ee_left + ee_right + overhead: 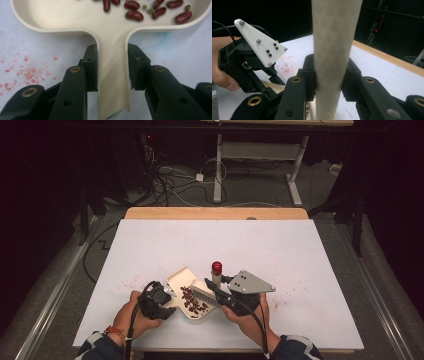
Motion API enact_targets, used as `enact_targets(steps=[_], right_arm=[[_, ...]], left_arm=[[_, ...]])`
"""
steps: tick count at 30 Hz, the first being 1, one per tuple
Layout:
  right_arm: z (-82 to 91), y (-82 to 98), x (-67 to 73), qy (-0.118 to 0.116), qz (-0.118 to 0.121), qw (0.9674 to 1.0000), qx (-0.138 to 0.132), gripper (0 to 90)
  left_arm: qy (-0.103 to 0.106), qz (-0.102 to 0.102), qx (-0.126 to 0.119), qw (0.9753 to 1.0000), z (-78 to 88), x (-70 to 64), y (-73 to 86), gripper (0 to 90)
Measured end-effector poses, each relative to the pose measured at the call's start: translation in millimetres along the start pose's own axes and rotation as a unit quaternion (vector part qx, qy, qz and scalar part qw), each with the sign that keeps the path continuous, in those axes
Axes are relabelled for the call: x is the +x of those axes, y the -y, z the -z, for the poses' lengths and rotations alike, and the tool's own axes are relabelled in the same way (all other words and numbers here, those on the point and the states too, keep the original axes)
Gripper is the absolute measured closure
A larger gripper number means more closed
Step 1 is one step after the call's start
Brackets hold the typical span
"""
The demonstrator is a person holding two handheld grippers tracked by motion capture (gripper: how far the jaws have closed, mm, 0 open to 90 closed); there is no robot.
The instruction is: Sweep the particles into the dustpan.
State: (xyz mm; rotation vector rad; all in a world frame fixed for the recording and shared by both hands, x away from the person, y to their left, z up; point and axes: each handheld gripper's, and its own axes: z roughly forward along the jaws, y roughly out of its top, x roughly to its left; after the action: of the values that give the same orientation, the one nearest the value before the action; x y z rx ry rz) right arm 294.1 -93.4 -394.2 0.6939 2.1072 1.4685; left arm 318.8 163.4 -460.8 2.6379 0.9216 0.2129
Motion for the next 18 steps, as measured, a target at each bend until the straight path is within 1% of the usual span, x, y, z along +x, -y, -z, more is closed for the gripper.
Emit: enact_targets(steps=[3, 4, 5, 7, 8, 9, 10, 12, 14, 15, 16, 17, 18], right_arm=[[3.3, -1.7, -2.9, 0.0, -0.005, 1.0, -0.006, 69.9], [4.8, -2.8, -5.0, 0.001, -0.003, 1.0, -0.007, 69.9], [6.8, -3.5, -6.5, 0.006, -0.004, 0.9999, -0.008, 69.8], [10.9, -4.9, -11.4, 0.014, 0.003, 0.9998, -0.014, 69.8], [13.2, -5.5, -14.3, 0.016, 0.0, 0.9997, -0.017, 69.8], [17.1, -6.6, -20.7, 0.024, -0.005, 0.9995, -0.022, 69.8], [17.1, -6.6, -20.7, 0.024, -0.005, 0.9995, -0.022, 69.8], [19.6, -7.3, -26.8, 0.033, -0.006, 0.9991, -0.024, 69.8], [20.3, -7.2, -32.0, 0.044, -0.003, 0.9988, -0.023, 69.8], [19.2, -6.2, -35.0, 0.051, -0.003, 0.9985, -0.019, 69.8], [18.0, -4.9, -36.6, 0.053, -0.005, 0.9984, -0.017, 69.8], [14.7, -2.1, -38.6, 0.058, -0.006, 0.9982, -0.013, 69.8], [8.8, 2.5, -39.4, 0.065, -0.003, 0.9979, -0.002, 69.8]], left_arm=[[0.004, 0.002, -0.002, 1.0, 0.1, 0.9, 1.0, 63.8], [0.004, 0.002, -0.003, 1.0, 0.1, 0.9, 1.2, 63.7], [0.005, 0.003, -0.003, 1.0, 0.1, 1.0, 1.3, 63.7], [0.005, 0.003, -0.004, 1.0, 0.3, 1.1, 1.5, 63.7], [0.005, 0.004, -0.005, 1.0, 0.4, 1.0, 1.6, 63.7], [0.005, 0.004, -0.006, 1.0, 0.5, 1.1, 1.7, 63.7], [0.005, 0.006, -0.007, 0.9999, 0.3, 1.1, 1.9, 63.7], [0.005, 0.007, -0.008, 0.9999, -0.1, 1.4, 2.1, 63.6], [0.006, 0.007, -0.01, 0.9999, 0.2, 1.9, 2.4, 63.6], [0.007, 0.008, -0.011, 0.9999, 0.2, 1.9, 2.5, 63.6], [0.007, 0.008, -0.01, 0.9999, 0.0, 2.0, 2.5, 63.6], [0.007, 0.008, -0.01, 0.9999, -0.2, 1.9, 2.4, 63.6], [0.007, 0.008, -0.009, 0.9999, -0.3, 1.8, 2.3, 63.6]])
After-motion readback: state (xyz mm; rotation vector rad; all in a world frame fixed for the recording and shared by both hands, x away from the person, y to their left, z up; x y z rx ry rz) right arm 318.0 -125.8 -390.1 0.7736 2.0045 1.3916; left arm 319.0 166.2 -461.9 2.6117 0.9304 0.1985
